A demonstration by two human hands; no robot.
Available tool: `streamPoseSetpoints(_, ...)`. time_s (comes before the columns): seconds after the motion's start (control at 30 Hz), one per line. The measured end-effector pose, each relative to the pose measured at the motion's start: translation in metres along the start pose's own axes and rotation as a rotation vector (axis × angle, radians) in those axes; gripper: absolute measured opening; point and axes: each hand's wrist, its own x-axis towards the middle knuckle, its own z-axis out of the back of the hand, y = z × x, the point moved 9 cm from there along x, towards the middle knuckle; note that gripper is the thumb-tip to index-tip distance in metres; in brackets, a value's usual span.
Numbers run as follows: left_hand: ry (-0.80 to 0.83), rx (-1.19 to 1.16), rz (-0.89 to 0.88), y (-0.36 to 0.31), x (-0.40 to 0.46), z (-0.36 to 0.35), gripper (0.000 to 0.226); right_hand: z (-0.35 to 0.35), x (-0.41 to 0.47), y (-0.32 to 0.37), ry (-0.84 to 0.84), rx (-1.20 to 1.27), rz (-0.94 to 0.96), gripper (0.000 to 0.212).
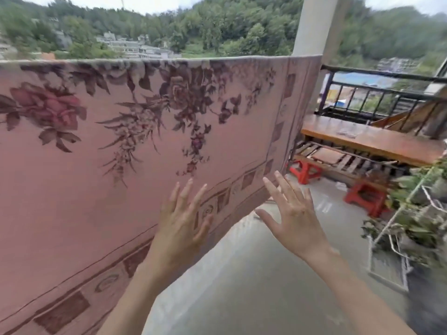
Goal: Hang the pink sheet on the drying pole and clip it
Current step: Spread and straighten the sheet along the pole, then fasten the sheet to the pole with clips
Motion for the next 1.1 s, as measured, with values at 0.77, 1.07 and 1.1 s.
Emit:
streamPoseSetpoints(0.77, 0.293, -0.102, -0.403, -0.229, 0.475, -0.396, 0.071, -0.056, 0.218, -0.521, 0.036, -0.186, -0.471, 0.074)
streamPoseSetpoints(1.07, 0.337, -0.100, -0.275, -0.313, 0.645, -0.535, 0.075, -0.082, 0.335, -0.745, 0.120, -0.167, -0.436, 0.067)
streamPoseSetpoints(1.1, 0.329, -0.104, -0.285, -0.326, 0.665, -0.544, 0.073, -0.081, 0.351, -0.768, 0.123, -0.169, -0.436, 0.065)
